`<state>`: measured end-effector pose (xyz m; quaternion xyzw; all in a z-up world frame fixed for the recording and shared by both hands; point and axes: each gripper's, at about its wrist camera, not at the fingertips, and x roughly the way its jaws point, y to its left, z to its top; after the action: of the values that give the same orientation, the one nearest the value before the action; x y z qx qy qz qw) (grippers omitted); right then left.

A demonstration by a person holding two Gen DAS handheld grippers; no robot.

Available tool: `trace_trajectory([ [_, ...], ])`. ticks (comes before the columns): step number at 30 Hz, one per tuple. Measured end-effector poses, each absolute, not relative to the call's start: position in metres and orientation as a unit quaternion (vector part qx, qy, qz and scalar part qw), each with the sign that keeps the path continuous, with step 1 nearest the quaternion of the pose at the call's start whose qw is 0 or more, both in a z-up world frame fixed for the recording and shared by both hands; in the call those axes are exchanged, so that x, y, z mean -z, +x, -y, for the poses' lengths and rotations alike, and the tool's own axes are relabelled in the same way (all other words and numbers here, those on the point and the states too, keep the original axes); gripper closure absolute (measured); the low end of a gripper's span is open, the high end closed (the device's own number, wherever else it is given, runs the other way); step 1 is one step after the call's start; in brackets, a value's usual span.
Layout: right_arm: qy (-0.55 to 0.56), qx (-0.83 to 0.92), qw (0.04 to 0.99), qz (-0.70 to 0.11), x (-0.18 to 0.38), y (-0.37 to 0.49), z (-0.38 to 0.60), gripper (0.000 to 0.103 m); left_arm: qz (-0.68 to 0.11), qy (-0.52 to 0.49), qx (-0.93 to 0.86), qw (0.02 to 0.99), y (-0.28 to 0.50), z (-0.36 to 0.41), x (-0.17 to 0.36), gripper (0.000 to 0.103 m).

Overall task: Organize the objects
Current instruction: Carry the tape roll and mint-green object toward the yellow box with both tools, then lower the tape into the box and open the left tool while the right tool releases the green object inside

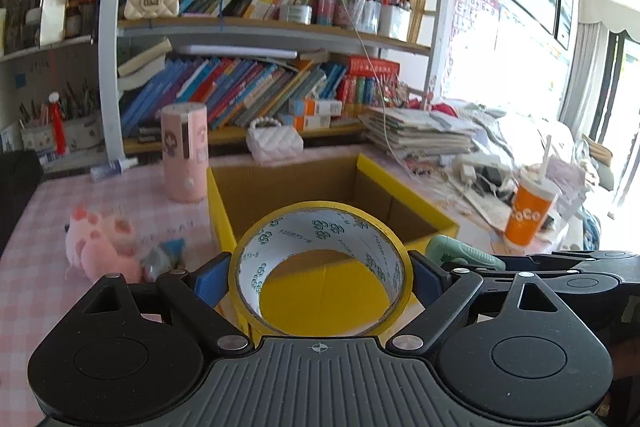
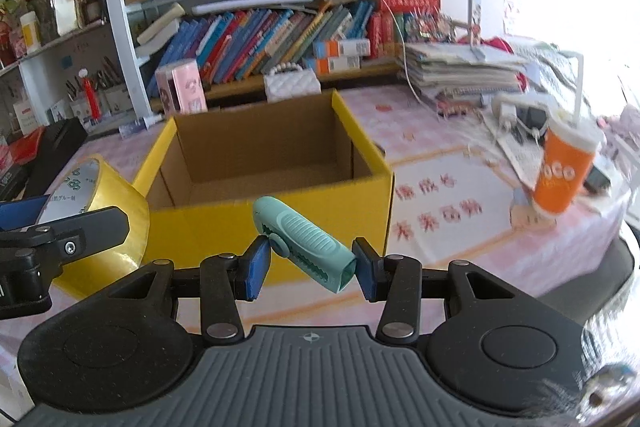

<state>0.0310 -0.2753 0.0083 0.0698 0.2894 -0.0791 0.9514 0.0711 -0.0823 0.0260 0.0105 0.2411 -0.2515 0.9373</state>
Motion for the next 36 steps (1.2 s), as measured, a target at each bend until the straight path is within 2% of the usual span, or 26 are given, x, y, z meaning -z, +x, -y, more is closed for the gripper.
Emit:
trace_trajectory([
  [14,-0.014,0.009,0.965,-0.261,-0.017,0.120,0.310,0.061,-0.228,0.013,0.209,0.951,0.129,0.122,-0.027,0.012],
  [24,-0.116,-0.083,0.941,-0.309,0.014,0.190,0.309,0.061,-0.249,0.014,0.176,0.952,0.174,0.134,-0.012,0.012],
  [36,-0.168,-0.151,0.899,-0.376,0.044,0.225,0.301,0.061,-0.302,0.032,0.169,0.938,0.206,0.146,0.016,0.012],
])
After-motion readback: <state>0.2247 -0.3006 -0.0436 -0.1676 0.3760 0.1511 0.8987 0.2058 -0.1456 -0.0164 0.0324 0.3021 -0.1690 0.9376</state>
